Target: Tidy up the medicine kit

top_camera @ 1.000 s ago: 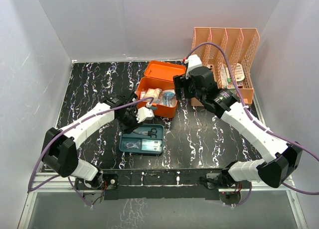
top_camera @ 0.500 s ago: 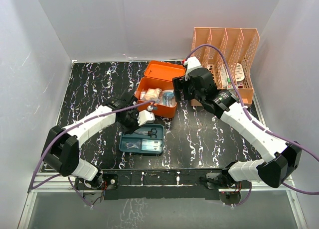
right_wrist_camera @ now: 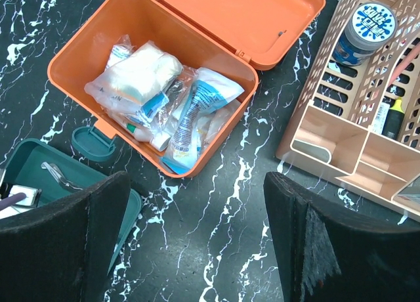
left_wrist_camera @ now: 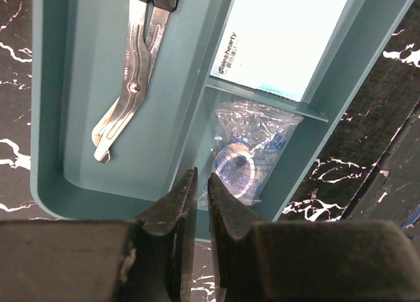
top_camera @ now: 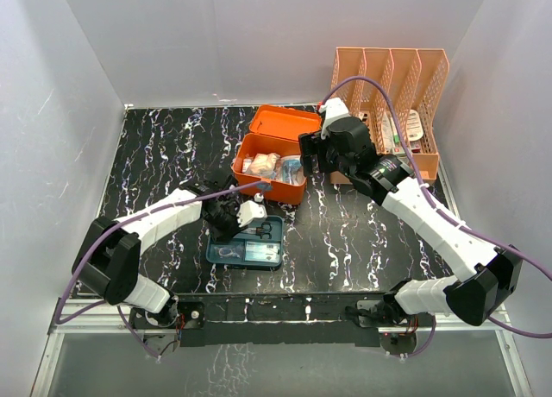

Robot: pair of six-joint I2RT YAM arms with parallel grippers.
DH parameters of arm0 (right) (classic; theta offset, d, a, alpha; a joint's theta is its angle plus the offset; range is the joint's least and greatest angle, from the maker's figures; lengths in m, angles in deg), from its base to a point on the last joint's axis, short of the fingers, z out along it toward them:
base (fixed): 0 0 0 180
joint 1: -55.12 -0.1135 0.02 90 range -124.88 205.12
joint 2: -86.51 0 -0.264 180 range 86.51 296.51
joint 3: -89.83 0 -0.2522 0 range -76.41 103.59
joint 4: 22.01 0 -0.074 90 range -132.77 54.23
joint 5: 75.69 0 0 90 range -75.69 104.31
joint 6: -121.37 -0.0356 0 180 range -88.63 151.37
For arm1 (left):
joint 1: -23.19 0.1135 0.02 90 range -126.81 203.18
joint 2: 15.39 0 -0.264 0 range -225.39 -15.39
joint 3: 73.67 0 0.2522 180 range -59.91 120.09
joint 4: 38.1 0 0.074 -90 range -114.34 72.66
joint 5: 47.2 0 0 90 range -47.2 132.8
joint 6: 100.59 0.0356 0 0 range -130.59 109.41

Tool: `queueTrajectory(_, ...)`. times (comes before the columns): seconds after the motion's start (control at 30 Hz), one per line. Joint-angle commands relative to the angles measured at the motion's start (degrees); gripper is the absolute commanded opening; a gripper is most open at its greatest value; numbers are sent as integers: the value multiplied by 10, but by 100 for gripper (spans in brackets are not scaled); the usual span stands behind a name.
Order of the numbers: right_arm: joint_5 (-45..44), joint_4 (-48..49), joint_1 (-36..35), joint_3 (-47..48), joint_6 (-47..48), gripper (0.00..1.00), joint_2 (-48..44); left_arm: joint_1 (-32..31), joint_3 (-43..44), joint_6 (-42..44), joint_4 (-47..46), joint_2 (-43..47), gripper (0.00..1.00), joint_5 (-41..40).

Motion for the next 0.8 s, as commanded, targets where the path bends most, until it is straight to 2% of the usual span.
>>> queueTrajectory(0.0, -1, 13, 3, 10, -11, 82, -14, 1, -22, 8, -15, 12, 9, 28)
queueTrajectory(0.13, -4, 9, 3, 9, -14, 82, -15, 1, -35, 16, -31, 2, 6, 32)
queueTrajectory(0.77, -3, -9, 3, 14, -25, 82, -16, 1, -70, 44, -77, -23, 3, 62)
